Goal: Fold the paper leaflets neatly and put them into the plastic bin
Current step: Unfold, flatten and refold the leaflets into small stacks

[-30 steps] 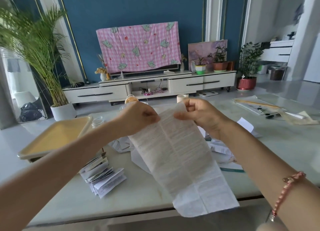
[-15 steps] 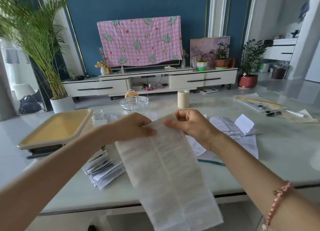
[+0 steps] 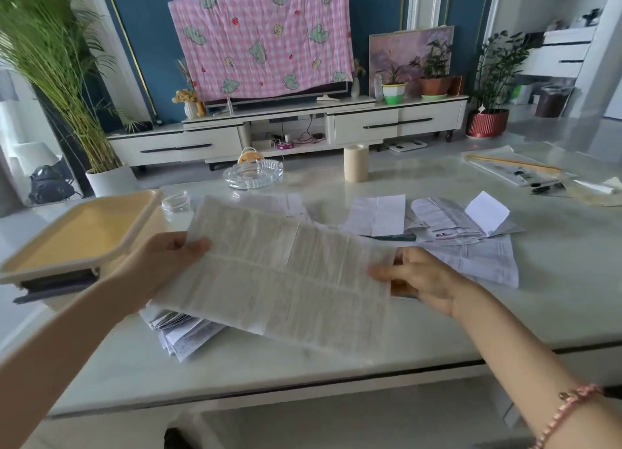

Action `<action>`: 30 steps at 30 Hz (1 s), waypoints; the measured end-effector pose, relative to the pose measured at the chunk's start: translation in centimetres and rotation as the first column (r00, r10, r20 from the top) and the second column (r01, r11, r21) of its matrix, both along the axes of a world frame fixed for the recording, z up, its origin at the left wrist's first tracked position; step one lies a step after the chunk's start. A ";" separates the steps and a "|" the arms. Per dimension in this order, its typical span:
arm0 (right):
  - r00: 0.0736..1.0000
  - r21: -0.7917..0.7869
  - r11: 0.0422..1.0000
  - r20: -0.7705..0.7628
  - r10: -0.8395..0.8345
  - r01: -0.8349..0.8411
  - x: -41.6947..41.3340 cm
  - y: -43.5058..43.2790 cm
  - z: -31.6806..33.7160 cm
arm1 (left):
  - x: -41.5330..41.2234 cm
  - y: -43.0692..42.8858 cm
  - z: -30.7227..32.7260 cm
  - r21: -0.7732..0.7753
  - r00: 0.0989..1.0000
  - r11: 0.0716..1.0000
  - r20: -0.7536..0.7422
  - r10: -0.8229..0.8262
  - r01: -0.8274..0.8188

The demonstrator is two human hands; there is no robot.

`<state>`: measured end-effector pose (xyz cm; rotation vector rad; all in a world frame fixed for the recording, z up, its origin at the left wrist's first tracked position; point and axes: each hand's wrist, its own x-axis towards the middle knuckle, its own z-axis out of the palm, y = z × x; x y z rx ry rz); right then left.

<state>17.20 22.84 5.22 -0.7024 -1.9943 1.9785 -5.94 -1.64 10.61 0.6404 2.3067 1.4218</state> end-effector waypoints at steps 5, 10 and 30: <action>0.969 0.035 0.969 -0.047 -0.244 0.246 -0.8 0.8 -0.3 | 1.1 1.2 -3.3 0.137 0.996 0.988 0.061 0.058 -0.066; 0.953 -0.018 0.956 -0.069 -0.295 0.294 -0.9 1.0 -0.7 | 1.6 2.2 -5.5 0.240 0.984 0.965 0.163 0.066 -0.105; 0.971 0.226 0.960 0.208 0.118 -0.165 0.5 2.2 0.9 | 2.1 1.8 -6.4 0.341 0.333 0.780 0.761 -0.557 0.524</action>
